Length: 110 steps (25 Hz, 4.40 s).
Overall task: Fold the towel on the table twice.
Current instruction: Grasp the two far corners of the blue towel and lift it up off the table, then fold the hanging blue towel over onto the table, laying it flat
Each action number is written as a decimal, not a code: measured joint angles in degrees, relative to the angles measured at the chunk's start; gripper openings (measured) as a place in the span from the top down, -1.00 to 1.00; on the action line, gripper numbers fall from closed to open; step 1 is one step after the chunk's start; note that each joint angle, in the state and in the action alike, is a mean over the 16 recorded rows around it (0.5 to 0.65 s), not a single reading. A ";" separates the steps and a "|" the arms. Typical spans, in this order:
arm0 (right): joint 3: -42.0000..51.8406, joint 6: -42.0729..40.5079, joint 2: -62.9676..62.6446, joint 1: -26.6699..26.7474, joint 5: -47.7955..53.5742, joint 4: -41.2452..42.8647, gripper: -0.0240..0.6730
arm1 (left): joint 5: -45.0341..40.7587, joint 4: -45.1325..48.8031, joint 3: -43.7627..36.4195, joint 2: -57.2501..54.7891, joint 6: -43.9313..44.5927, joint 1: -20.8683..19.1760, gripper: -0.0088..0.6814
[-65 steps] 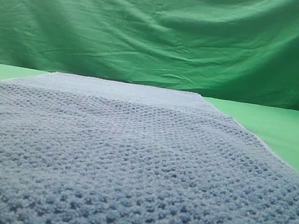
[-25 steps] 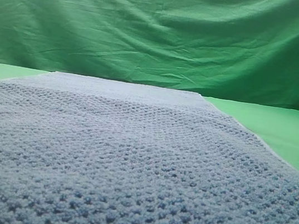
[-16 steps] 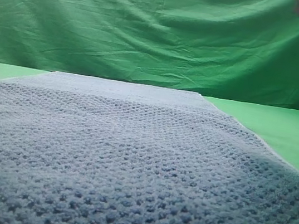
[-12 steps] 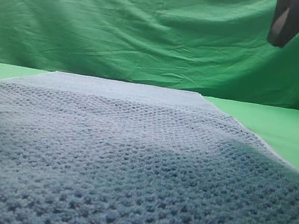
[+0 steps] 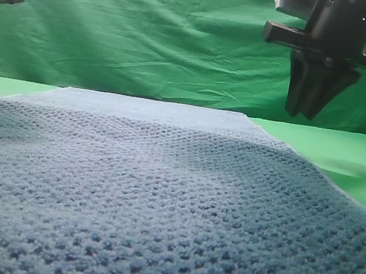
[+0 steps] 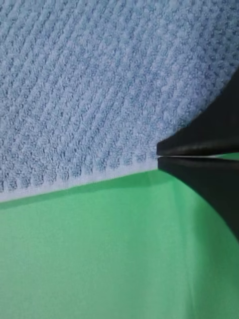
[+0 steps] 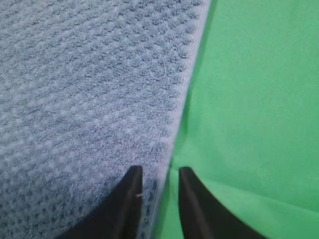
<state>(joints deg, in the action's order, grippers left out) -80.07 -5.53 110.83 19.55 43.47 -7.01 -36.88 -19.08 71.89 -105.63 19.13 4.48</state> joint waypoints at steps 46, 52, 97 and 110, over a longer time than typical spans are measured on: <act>-1.52 -3.10 5.71 2.87 -6.96 -0.48 0.90 | -2.66 -8.37 4.02 -7.47 2.12 0.03 0.90; -1.35 -2.57 0.53 1.45 -7.28 -0.24 0.93 | -8.23 -7.89 9.79 -5.44 1.81 0.03 0.97; -33.99 -8.22 -4.04 -1.98 -8.28 0.54 0.93 | -1.89 -27.55 39.79 -1.83 17.91 0.03 0.97; -22.31 -8.49 -15.08 -1.98 0.74 0.87 0.93 | -9.77 -18.97 32.27 5.92 11.12 0.03 0.97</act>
<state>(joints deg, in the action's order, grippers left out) -102.38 -14.02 95.75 17.56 44.21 -6.14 -46.65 -38.05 104.16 -99.70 30.25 4.52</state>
